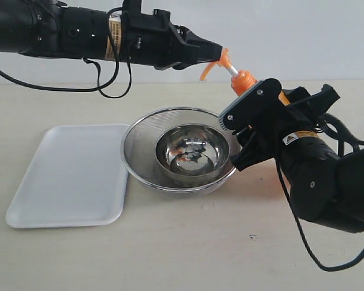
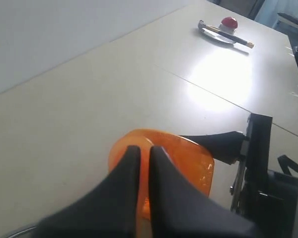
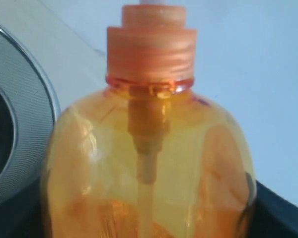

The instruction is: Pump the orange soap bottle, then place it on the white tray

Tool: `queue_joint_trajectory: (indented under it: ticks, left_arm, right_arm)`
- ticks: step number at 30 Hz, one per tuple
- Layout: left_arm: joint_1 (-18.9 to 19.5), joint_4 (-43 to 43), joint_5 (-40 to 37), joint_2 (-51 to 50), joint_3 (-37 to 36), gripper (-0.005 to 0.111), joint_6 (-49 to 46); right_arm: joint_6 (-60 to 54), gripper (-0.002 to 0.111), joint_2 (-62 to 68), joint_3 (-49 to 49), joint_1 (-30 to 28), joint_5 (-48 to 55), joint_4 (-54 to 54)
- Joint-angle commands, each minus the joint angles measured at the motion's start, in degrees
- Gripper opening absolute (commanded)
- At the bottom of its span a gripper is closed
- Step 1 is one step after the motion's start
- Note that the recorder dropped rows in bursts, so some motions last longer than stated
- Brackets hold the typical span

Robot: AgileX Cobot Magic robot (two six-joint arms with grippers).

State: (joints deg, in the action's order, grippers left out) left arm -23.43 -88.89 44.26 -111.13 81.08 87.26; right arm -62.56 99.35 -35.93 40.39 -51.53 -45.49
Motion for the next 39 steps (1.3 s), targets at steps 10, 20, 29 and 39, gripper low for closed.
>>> queue_joint_trajectory:
  ticks: [10,20,29,39]
  left_arm:
    - [-2.4,-4.0,1.1,-3.8,-1.8,0.005,0.3]
    - [-2.4,-3.5,0.8,-4.3,-2.2,0.005,-0.8]
    - [-2.5,-3.0,1.1,-4.3,-2.2,0.005,-0.8]
    - [-2.5,-3.0,1.1,-3.8,-2.2,0.005,-0.9]
  right_arm:
    - [1.0,0.0,-1.0,-0.8,0.1,-3.3,4.5]
    - [1.1,0.0,-1.0,-0.8,0.1,-3.2,4.5]
    - [1.5,0.0,-1.0,-0.8,0.1,-3.2,4.8]
    - [2.3,0.0,-1.0,-0.8,0.1,-3.1,4.8]
